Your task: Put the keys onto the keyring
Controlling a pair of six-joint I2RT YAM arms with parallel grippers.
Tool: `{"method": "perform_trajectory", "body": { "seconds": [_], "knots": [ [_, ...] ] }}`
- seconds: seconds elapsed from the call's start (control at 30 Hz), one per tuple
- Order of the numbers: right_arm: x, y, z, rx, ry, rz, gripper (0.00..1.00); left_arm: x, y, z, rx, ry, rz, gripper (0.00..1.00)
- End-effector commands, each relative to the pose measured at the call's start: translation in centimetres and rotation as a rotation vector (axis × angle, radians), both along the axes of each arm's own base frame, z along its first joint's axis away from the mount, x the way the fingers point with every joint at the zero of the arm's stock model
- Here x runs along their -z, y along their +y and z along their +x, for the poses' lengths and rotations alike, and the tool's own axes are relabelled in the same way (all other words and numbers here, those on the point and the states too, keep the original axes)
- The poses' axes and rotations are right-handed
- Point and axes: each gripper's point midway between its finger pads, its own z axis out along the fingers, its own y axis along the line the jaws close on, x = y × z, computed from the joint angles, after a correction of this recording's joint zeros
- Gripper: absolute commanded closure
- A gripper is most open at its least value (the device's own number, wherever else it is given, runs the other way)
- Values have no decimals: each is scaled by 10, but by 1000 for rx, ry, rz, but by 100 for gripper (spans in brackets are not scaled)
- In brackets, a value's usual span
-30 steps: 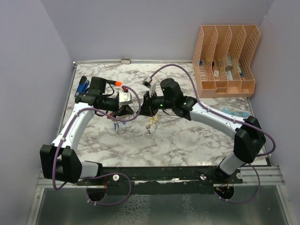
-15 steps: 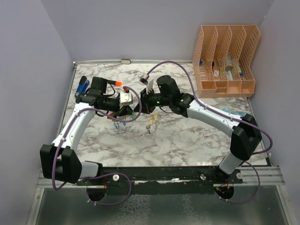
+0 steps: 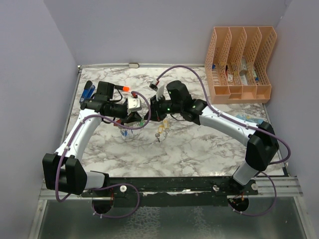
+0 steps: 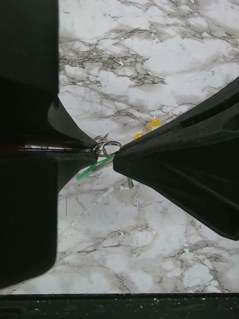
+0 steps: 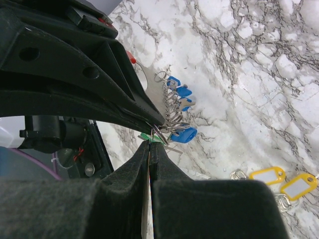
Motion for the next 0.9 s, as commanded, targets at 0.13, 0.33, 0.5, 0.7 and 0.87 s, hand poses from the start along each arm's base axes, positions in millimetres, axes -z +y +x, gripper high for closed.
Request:
{"method": "perform_trajectory", "body": {
  "seconds": [0.13, 0.33, 0.5, 0.7, 0.87],
  "knots": [
    [-7, 0, 1, 33, -10, 5, 99, -24, -3, 2, 8, -70, -21, 100],
    [-12, 5, 3, 29, -15, 13, 99, -22, -4, 1, 15, -66, -19, 100],
    [-16, 9, 3, 23, -19, 24, 99, -20, -4, 1, 16, -67, -14, 100],
    [-15, 12, 4, 23, -18, 18, 99, -17, -5, -1, 19, -64, -9, 100],
    [-6, 10, 8, 53, -5, -11, 99, -20, -4, -3, 25, -68, -6, 100]
  ]
}}
